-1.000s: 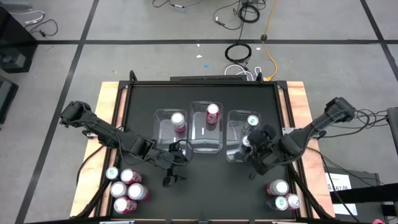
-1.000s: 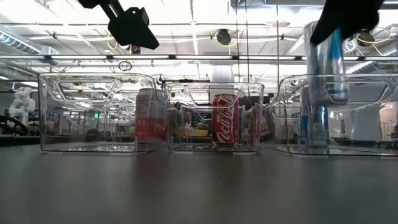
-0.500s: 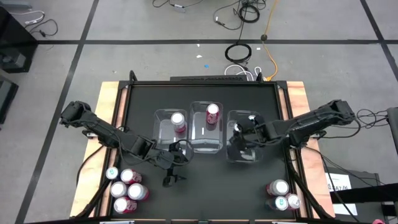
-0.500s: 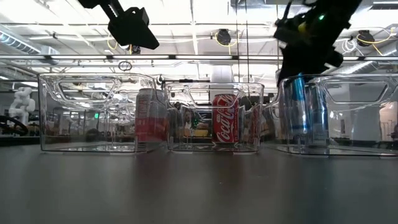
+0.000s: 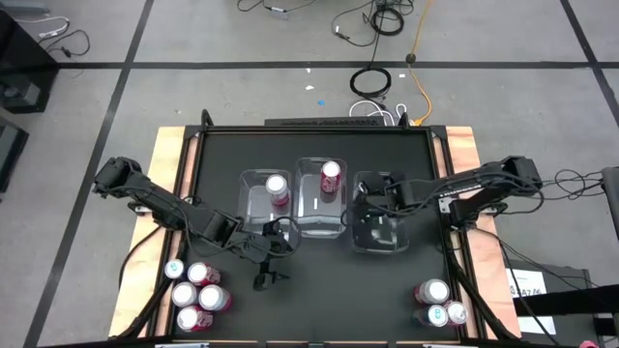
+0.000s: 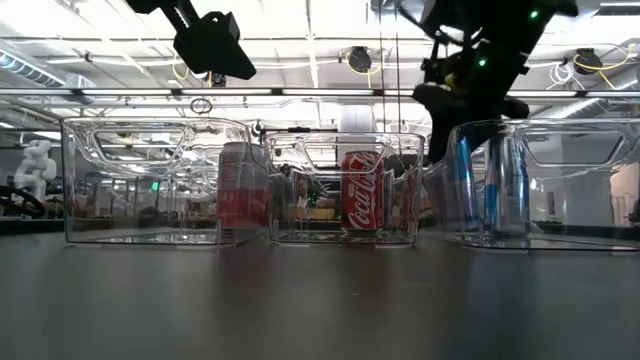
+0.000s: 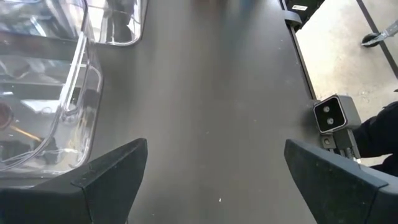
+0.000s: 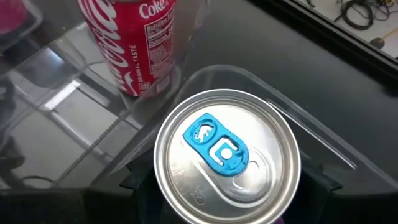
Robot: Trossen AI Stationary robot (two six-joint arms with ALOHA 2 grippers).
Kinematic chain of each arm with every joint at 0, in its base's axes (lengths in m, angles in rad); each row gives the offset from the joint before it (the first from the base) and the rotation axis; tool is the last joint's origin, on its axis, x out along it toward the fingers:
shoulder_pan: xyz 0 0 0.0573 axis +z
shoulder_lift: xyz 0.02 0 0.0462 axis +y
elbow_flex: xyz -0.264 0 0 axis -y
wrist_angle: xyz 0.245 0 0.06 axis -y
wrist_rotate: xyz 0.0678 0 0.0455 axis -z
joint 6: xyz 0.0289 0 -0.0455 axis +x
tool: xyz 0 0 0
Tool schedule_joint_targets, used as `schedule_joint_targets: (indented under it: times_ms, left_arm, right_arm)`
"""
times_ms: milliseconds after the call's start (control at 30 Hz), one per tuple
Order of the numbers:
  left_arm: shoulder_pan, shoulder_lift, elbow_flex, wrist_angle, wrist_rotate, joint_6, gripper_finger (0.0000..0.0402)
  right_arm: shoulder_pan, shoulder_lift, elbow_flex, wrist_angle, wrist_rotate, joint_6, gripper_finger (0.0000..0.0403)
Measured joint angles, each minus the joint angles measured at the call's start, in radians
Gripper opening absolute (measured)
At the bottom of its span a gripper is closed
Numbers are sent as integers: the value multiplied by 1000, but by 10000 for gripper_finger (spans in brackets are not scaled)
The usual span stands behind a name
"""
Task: Sort soda cans
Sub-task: Put the center silver blue soda can into the middle right transparent bin, then put the top right white orange soda can into the middle left transparent bin
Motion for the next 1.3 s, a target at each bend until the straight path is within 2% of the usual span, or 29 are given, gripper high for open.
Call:
schedule_joint_targets:
  times_ms: [767, 1133, 1300]
  left_arm:
    - [0, 0, 0, 0, -5, 0, 386]
    - [0, 0, 0, 0, -3, 0, 386]
    - [0, 0, 0, 0, -2, 0, 386]
  right_arm:
    - [-11, 29, 1, 43, 19, -56, 229]
    - [-11, 29, 1, 41, 19, -83, 308]
    - [-10, 29, 11, 22, 17, -104, 325]
